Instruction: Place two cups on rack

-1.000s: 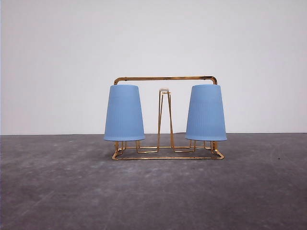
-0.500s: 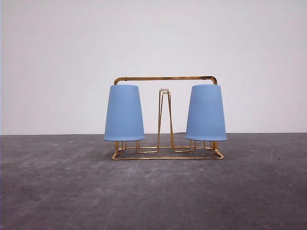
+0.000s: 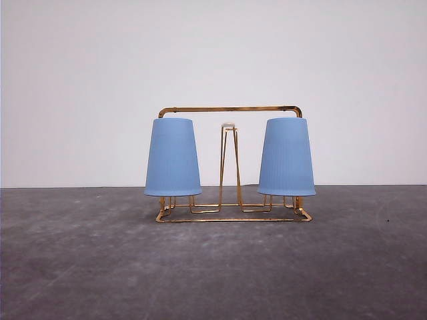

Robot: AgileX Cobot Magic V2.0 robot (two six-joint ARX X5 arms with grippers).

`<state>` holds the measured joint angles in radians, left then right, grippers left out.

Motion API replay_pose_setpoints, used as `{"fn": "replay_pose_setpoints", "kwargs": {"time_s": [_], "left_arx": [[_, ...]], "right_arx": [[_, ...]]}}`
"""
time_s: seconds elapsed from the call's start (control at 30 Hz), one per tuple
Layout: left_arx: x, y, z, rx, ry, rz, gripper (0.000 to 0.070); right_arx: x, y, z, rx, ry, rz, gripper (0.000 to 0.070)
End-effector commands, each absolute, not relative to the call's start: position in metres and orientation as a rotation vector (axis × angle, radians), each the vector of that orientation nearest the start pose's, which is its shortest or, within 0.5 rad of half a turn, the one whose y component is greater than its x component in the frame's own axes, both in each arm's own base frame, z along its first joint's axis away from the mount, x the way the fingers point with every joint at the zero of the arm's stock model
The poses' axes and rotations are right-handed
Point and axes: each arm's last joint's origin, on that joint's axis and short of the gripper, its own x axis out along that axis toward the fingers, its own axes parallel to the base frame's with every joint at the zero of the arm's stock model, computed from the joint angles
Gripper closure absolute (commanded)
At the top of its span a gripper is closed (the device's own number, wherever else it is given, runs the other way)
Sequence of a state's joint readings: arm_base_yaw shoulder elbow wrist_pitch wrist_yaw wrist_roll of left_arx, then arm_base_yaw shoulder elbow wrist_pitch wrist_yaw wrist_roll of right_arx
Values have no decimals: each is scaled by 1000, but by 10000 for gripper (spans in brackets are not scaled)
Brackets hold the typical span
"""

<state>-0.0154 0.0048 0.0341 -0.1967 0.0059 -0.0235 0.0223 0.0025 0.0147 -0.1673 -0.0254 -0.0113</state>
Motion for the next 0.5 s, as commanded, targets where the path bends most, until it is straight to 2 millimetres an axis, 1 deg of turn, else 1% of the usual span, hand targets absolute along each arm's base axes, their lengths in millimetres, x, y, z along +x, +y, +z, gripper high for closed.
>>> {"fn": "replay_pose_setpoints", "kwargs": {"time_s": [0.0, 0.47], "left_arx": [[95, -2, 150, -30, 187, -20, 684], [95, -2, 150, -30, 187, -20, 684]], "right_arx": [[96, 3, 152, -11, 148, 48, 685], [96, 3, 152, -11, 149, 48, 685]]}}
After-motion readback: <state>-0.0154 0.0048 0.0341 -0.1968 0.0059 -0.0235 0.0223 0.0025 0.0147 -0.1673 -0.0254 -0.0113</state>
